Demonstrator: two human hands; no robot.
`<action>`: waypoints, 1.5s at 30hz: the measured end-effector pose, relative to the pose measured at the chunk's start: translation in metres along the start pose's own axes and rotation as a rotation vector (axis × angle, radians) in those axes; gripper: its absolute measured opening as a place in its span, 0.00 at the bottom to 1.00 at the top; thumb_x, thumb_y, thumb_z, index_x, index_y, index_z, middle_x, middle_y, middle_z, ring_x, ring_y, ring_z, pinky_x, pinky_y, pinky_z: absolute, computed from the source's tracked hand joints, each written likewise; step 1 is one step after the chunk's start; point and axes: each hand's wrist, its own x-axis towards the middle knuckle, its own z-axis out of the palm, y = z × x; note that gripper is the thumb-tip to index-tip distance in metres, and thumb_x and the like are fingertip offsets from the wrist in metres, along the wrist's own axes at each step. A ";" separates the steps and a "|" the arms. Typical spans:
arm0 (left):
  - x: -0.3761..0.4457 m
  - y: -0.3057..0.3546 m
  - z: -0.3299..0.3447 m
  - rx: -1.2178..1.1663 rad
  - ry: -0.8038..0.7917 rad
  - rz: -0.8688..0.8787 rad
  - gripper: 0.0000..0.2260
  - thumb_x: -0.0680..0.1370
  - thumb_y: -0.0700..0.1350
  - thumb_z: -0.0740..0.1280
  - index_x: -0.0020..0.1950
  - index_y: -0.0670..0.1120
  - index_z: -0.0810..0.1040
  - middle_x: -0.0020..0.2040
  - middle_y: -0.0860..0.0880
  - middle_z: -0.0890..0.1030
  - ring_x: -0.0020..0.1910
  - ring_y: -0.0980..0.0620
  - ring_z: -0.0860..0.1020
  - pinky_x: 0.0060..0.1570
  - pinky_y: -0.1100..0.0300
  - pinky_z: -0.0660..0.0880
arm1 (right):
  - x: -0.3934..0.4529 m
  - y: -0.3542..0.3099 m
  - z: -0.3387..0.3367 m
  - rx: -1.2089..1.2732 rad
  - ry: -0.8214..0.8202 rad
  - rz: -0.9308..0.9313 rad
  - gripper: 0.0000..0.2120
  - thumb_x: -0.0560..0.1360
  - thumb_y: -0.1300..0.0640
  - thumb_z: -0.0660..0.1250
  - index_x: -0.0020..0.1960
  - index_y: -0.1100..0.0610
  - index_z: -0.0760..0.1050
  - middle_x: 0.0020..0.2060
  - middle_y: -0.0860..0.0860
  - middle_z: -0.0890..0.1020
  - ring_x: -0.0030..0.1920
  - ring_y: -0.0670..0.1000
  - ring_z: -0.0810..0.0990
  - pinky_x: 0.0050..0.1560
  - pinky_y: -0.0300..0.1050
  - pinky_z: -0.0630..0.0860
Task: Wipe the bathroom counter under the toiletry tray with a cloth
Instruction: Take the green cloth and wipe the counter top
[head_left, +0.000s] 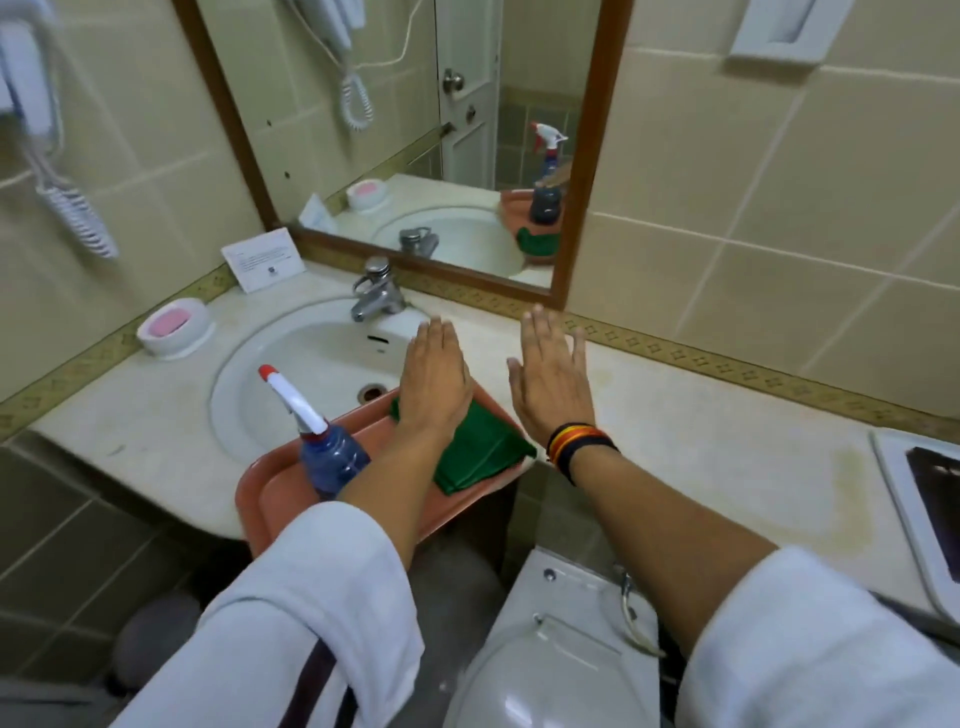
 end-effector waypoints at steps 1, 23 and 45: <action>-0.005 -0.006 0.008 -0.026 -0.029 -0.070 0.20 0.84 0.42 0.57 0.75 0.38 0.70 0.74 0.37 0.73 0.74 0.41 0.71 0.74 0.48 0.68 | -0.009 -0.008 0.011 0.016 -0.055 -0.011 0.25 0.82 0.50 0.54 0.77 0.59 0.64 0.74 0.58 0.71 0.74 0.59 0.69 0.77 0.61 0.58; -0.010 -0.023 0.062 -0.348 -0.102 -0.780 0.21 0.73 0.43 0.79 0.62 0.38 0.78 0.60 0.37 0.82 0.59 0.35 0.81 0.56 0.45 0.80 | -0.020 -0.052 0.080 0.138 -0.472 0.306 0.14 0.80 0.64 0.57 0.53 0.60 0.81 0.51 0.58 0.84 0.53 0.61 0.83 0.46 0.49 0.74; -0.020 0.247 0.086 -0.761 -0.468 -0.202 0.14 0.70 0.45 0.80 0.51 0.47 0.80 0.54 0.44 0.86 0.50 0.46 0.84 0.50 0.56 0.81 | -0.131 0.173 -0.068 0.296 -0.067 0.944 0.13 0.69 0.52 0.72 0.52 0.55 0.83 0.48 0.55 0.86 0.50 0.60 0.84 0.48 0.48 0.80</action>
